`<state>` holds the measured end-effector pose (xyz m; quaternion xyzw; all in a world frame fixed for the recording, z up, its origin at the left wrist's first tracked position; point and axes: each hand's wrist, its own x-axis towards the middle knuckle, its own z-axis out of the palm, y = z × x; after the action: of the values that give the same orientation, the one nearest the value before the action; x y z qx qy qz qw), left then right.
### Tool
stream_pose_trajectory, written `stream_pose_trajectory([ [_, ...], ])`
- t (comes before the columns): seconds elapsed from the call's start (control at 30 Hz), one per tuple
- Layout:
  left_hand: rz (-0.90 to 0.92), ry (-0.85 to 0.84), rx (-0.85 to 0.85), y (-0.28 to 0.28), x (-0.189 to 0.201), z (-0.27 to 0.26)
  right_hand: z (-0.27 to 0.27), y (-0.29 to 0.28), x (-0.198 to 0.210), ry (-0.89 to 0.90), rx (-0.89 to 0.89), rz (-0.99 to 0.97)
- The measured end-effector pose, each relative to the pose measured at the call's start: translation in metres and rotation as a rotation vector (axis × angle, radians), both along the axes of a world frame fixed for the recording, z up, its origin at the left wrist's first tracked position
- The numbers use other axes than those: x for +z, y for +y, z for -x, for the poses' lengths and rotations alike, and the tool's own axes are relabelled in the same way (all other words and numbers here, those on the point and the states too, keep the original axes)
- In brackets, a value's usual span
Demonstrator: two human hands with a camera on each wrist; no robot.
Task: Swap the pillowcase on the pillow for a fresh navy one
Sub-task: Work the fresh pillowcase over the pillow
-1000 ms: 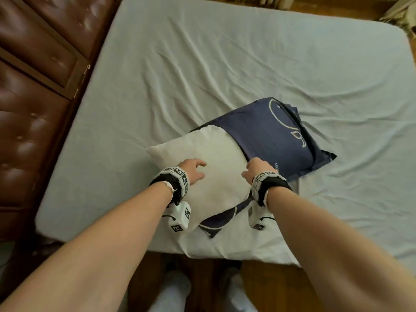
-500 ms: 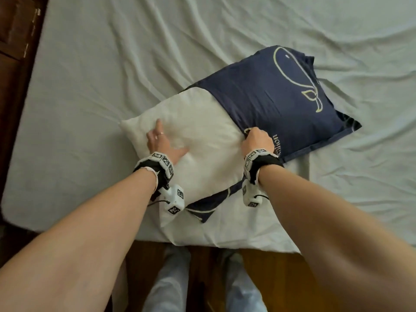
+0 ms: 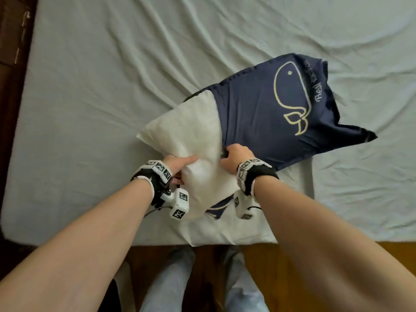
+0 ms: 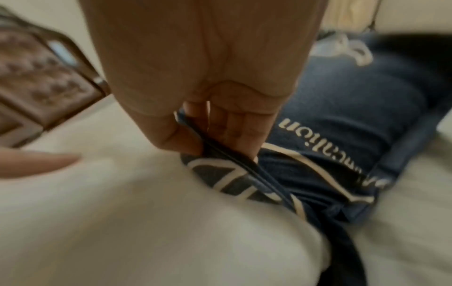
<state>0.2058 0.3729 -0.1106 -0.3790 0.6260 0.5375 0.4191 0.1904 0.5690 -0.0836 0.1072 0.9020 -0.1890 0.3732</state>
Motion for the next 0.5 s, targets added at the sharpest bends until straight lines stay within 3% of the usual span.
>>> stream_pose_trajectory([
  [0.13, 0.201, 0.002, -0.022, -0.024, -0.034, 0.011, 0.009, 0.002, 0.008, 0.099, -0.065, -0.150],
  [0.23, 0.395, 0.077, -0.045, -0.017, 0.005, 0.031, 0.028, -0.008, 0.018, 0.251, -0.132, -0.194],
  [0.33, 0.579, 0.280, -0.124, -0.010, 0.037, 0.056, 0.050, -0.014, 0.021, 0.276, -0.112, -0.188],
  [0.5, 0.557, 0.324, -0.409, -0.008, 0.039, 0.099, 0.091, -0.019, 0.019, 0.265, -0.039, -0.157],
])
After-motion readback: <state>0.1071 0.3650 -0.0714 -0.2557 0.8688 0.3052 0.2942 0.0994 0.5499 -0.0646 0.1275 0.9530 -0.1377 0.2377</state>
